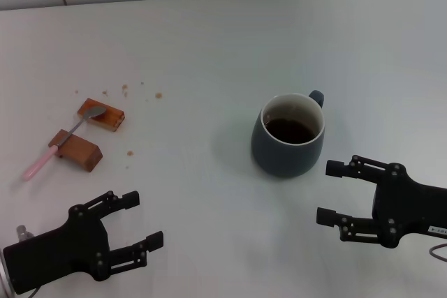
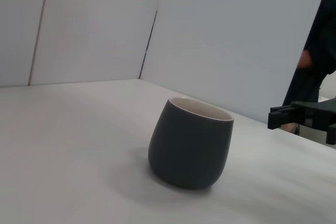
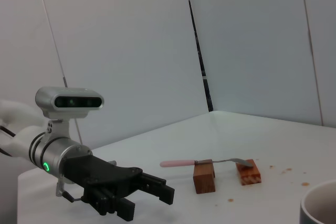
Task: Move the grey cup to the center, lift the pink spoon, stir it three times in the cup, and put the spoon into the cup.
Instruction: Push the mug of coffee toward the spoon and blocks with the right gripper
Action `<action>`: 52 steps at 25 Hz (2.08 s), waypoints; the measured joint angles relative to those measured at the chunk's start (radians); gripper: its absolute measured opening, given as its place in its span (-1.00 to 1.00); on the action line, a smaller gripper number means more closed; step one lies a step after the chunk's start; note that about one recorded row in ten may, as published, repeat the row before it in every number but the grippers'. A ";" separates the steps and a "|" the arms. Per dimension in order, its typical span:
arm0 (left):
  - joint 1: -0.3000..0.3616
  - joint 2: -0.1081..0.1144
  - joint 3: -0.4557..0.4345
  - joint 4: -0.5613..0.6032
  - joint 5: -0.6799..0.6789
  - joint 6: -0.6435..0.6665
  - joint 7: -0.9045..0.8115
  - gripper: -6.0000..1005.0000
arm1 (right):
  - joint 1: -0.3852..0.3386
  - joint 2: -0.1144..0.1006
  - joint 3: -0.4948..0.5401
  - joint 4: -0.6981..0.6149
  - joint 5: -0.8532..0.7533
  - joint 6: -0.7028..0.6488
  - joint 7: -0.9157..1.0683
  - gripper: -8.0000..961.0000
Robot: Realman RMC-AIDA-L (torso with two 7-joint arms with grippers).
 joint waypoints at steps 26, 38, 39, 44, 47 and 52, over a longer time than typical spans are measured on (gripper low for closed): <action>-0.006 -0.001 0.000 -0.001 0.000 -0.006 0.000 0.72 | 0.018 0.005 0.040 0.203 0.258 0.352 -0.276 -0.15; -0.016 0.001 0.000 -0.003 0.000 -0.008 0.000 0.72 | 0.103 0.002 0.036 0.348 0.344 0.375 -0.465 -0.98; -0.016 0.001 0.000 -0.003 0.000 -0.008 0.000 0.72 | 0.127 0.002 0.030 0.370 0.344 0.390 -0.468 -0.98; -0.019 0.001 0.000 0.000 0.000 -0.008 0.000 0.72 | 0.188 0.002 0.024 0.430 0.335 0.413 -0.468 -0.99; -0.020 0.001 0.000 0.000 0.000 -0.007 0.000 0.72 | 0.238 0.003 0.003 0.478 0.330 0.426 -0.468 -0.99; -0.020 0.001 0.000 0.000 0.000 -0.006 0.000 0.72 | 0.308 0.004 -0.014 0.544 0.327 0.450 -0.469 -0.96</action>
